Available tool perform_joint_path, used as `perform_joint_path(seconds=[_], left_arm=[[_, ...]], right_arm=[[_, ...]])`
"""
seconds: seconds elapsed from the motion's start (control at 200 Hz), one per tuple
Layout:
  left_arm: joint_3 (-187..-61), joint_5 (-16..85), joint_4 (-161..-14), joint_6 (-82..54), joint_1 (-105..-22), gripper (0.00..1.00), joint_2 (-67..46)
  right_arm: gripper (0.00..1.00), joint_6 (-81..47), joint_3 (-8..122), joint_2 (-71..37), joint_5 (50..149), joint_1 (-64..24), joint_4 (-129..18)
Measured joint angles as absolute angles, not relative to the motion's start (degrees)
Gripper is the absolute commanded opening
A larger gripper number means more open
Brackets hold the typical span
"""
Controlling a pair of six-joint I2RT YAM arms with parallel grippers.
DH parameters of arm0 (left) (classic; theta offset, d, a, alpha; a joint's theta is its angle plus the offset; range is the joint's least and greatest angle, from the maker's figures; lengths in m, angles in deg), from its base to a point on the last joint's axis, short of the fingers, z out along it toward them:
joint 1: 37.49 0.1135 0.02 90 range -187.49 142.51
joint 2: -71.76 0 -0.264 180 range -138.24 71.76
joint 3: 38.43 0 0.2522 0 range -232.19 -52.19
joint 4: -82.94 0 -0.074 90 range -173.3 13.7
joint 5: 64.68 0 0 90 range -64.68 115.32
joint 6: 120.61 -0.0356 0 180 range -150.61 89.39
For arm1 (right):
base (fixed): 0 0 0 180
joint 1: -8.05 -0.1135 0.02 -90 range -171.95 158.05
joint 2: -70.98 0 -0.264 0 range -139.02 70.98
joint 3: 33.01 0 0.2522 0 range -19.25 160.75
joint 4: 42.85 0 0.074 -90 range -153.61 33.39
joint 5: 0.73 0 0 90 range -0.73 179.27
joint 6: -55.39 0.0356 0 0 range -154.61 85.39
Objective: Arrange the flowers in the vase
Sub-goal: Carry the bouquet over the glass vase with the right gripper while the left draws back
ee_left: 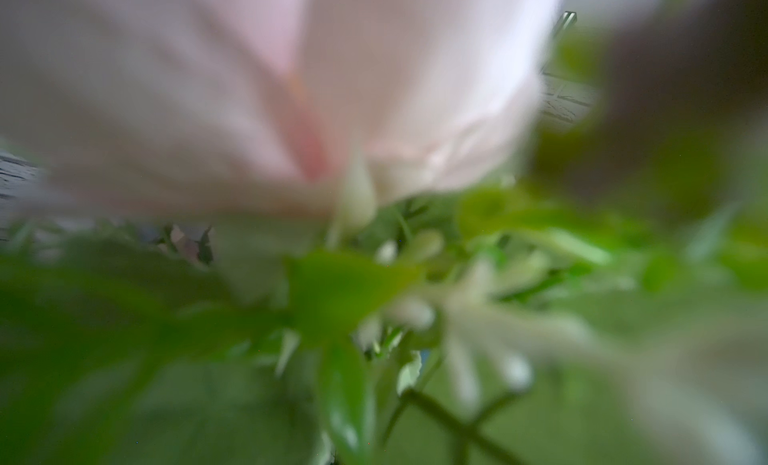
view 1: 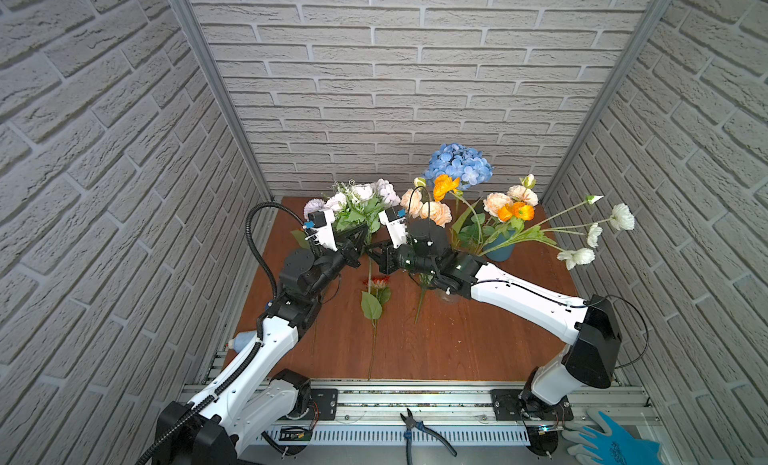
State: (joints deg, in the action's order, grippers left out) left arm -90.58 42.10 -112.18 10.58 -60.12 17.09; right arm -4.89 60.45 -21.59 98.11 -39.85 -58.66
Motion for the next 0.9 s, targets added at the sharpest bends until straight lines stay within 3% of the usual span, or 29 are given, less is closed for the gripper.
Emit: perform_joint_path(seconds=[0.05, 0.105, 0.14, 0.175, 0.585, 0.745, 0.9], left_arm=[[-90.56, 42.05, -112.31, 10.58, -60.12, 0.33, 17.09], [-90.49, 42.03, -112.45, 10.63, -60.15, 0.71, 17.09], [-90.34, 41.94, -112.49, 10.71, -60.19, 0.88, 17.09], [-90.19, 41.86, -112.58, 10.87, -60.3, 0.98, 17.09], [-80.31, 35.58, -112.16, 16.16, -60.5, 0.98, 19.3], [-74.38, 27.74, -110.61, 18.19, -60.5, 0.98, 21.5], [-74.17, 24.02, -109.85, 18.61, -60.5, 0.98, 16.87]], right_arm=[[0.06, -4.92, 60.41, -21.59, 98.13, -39.83, -58.55], [0.06, -4.98, 60.41, -21.59, 97.87, -39.83, -58.44], [0.06, -5.03, 60.41, -21.59, 97.58, -39.83, -58.35], [0.06, -5.24, 60.41, -21.59, 96.97, -39.83, -58.53], [0.06, -18.16, 60.41, -19.06, 88.49, -39.72, -61.54], [0.06, -25.33, 60.41, -15.32, 89.98, -39.78, -61.0], [0.06, -31.84, 60.28, -10.75, 93.43, -40.07, -59.73]])
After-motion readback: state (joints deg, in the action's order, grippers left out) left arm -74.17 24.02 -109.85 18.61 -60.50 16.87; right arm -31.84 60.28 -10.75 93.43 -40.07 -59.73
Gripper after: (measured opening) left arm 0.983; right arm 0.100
